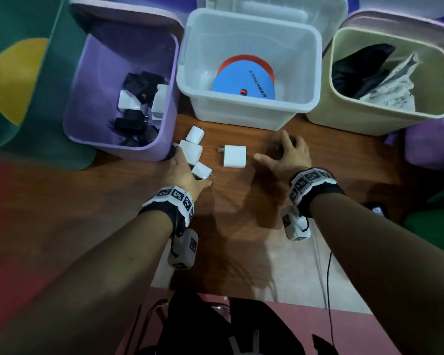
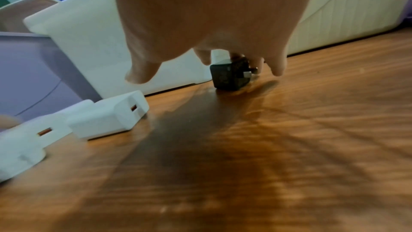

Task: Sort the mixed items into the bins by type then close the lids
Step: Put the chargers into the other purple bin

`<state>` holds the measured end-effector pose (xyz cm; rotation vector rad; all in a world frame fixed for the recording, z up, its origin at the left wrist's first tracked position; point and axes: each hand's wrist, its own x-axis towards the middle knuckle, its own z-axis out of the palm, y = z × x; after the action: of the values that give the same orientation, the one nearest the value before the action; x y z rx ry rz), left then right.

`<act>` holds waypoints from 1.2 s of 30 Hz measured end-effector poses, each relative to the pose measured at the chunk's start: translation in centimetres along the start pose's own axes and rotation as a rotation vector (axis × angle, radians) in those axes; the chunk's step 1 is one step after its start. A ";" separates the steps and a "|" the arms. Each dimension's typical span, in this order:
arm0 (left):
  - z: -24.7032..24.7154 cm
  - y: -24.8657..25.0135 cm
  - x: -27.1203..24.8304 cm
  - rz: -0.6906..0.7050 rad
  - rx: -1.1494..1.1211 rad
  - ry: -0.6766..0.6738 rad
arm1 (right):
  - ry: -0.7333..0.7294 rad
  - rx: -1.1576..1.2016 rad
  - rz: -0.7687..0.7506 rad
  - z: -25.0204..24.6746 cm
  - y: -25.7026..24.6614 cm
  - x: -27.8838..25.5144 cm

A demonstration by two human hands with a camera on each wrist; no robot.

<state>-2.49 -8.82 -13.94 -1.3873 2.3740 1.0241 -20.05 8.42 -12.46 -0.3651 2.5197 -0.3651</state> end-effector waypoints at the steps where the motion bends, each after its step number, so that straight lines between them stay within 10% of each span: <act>1: 0.1 0.1 0.1 0.007 0.009 0.001 | 0.000 0.008 -0.027 0.4 -0.2 -0.1; 15: -0.1 1.7 0.6 0.415 0.376 0.142 | -0.028 -0.282 -0.446 4.0 -2.9 -0.4; 24: 0.2 2.4 3.8 0.356 0.476 -0.074 | 0.088 -0.340 -0.427 4.6 -1.7 -0.2; 36: 1.3 2.9 4.4 0.407 0.564 0.037 | 0.137 -0.377 -0.360 5.0 -1.5 -0.2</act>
<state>-7.45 -10.09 -15.77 -0.7482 2.7334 0.3349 -16.77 6.16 -15.90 -0.9780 2.6504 -0.0442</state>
